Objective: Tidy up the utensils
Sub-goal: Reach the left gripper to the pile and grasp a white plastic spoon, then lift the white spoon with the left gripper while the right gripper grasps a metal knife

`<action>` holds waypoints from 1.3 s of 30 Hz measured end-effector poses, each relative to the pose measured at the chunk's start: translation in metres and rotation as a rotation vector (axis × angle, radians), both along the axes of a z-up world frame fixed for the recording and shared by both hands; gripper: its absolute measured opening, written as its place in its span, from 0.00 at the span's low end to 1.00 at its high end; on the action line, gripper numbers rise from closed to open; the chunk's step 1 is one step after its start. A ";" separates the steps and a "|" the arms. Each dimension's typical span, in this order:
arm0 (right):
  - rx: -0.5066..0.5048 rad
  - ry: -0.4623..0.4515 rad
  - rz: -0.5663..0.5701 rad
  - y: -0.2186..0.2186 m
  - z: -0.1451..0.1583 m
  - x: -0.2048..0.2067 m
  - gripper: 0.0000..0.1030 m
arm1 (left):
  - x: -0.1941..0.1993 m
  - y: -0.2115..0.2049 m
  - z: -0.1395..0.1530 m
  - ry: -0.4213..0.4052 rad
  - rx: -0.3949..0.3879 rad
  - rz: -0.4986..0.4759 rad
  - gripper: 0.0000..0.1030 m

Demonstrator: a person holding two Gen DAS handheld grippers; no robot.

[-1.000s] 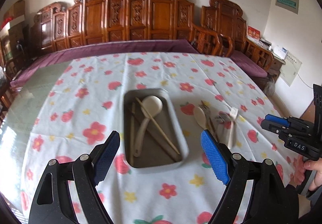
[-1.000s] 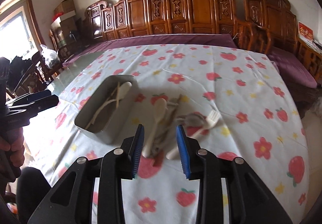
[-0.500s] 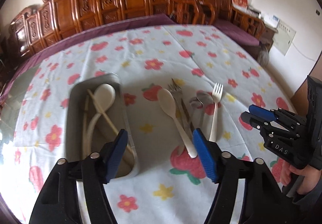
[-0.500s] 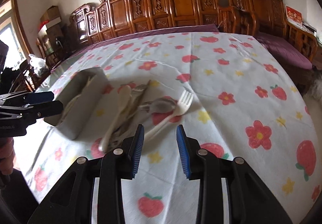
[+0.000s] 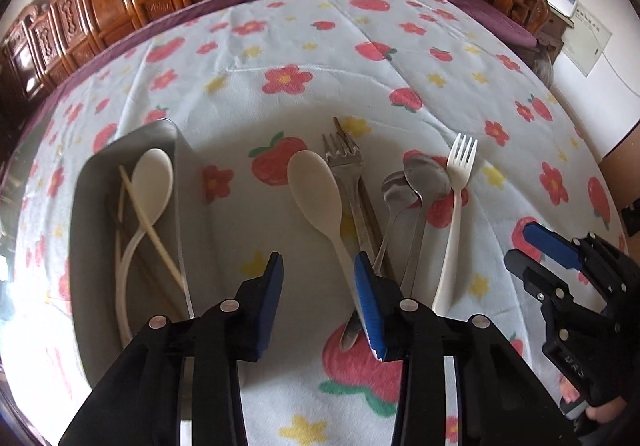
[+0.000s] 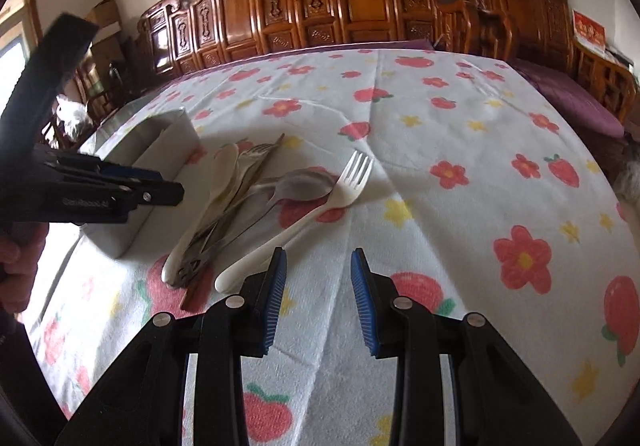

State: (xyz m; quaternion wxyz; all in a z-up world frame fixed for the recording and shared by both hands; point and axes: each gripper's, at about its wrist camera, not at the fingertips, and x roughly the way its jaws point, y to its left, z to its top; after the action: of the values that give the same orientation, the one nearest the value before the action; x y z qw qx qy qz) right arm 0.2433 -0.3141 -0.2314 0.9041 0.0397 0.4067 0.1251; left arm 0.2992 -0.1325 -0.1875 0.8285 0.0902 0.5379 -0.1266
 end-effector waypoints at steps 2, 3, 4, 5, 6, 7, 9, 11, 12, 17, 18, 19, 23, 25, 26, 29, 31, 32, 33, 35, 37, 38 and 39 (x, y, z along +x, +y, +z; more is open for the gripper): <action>0.026 -0.016 -0.009 -0.003 0.007 -0.001 0.35 | 0.004 -0.003 -0.003 0.011 0.003 0.003 0.33; 0.032 -0.024 -0.011 -0.003 0.009 -0.001 0.35 | 0.006 -0.005 -0.005 0.019 0.003 0.003 0.32; 0.035 -0.030 -0.011 -0.004 0.011 -0.002 0.35 | 0.008 -0.007 -0.006 0.027 0.005 0.004 0.29; 0.037 -0.033 -0.011 -0.004 0.013 -0.003 0.35 | 0.010 -0.008 -0.008 0.037 0.012 0.007 0.28; 0.038 -0.032 -0.011 -0.003 0.013 -0.003 0.35 | 0.012 -0.009 -0.009 0.044 0.012 0.011 0.28; 0.039 -0.032 -0.011 -0.003 0.014 -0.003 0.35 | 0.014 -0.010 -0.011 0.051 0.011 0.013 0.28; 0.037 -0.033 -0.010 -0.003 0.014 -0.004 0.35 | 0.016 -0.011 -0.014 0.064 0.024 0.016 0.27; 0.038 -0.030 -0.010 -0.004 0.013 -0.003 0.35 | 0.017 -0.012 -0.018 0.079 0.036 0.020 0.27; 0.041 -0.030 -0.011 -0.004 0.013 -0.003 0.35 | 0.017 -0.012 -0.021 0.089 0.039 0.024 0.27; 0.047 -0.033 -0.012 -0.004 0.015 -0.003 0.35 | 0.018 -0.011 -0.027 0.114 0.034 0.033 0.27; 0.046 -0.031 -0.010 -0.004 0.014 -0.003 0.35 | 0.018 -0.010 -0.029 0.122 0.034 0.037 0.27; 0.046 -0.030 -0.009 -0.004 0.015 -0.003 0.35 | 0.019 -0.010 -0.031 0.125 0.036 0.042 0.27; 0.045 -0.030 -0.007 -0.002 0.015 -0.003 0.35 | 0.019 -0.005 -0.033 0.122 0.016 0.058 0.25; 0.046 -0.031 -0.006 -0.002 0.015 -0.004 0.35 | 0.018 -0.003 -0.033 0.122 0.006 0.065 0.08; 0.046 -0.032 -0.006 -0.002 0.015 -0.004 0.35 | 0.017 -0.001 -0.033 0.126 -0.004 0.072 0.07; 0.050 -0.027 -0.004 -0.001 0.014 -0.003 0.35 | 0.012 0.002 -0.033 0.115 -0.014 0.076 0.07; 0.049 -0.028 0.001 0.002 0.014 -0.004 0.35 | 0.006 0.005 -0.030 0.092 -0.022 0.072 0.07; 0.045 -0.026 0.003 0.003 0.013 -0.004 0.35 | 0.001 0.007 -0.028 0.076 -0.039 0.069 0.07; 0.038 -0.023 0.007 0.005 0.011 -0.005 0.35 | -0.002 0.009 -0.026 0.067 -0.049 0.066 0.07; 0.027 -0.014 0.011 0.007 0.009 -0.004 0.35 | -0.011 0.013 -0.020 0.038 -0.077 0.060 0.07; 0.024 -0.003 0.011 0.009 0.006 -0.004 0.35 | -0.019 0.015 -0.014 0.005 -0.089 0.048 0.07; 0.020 0.002 0.011 0.010 0.004 -0.004 0.35 | -0.022 0.017 -0.011 -0.009 -0.097 0.044 0.07; 0.012 0.007 0.009 0.011 0.002 -0.003 0.35 | -0.026 0.019 -0.008 -0.020 -0.112 0.040 0.07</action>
State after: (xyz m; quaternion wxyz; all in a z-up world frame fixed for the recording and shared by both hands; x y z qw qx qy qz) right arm 0.2399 -0.3034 -0.2292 0.9018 0.0438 0.4093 0.1315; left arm 0.2731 -0.1130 -0.1958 0.8401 0.0340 0.5232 -0.1389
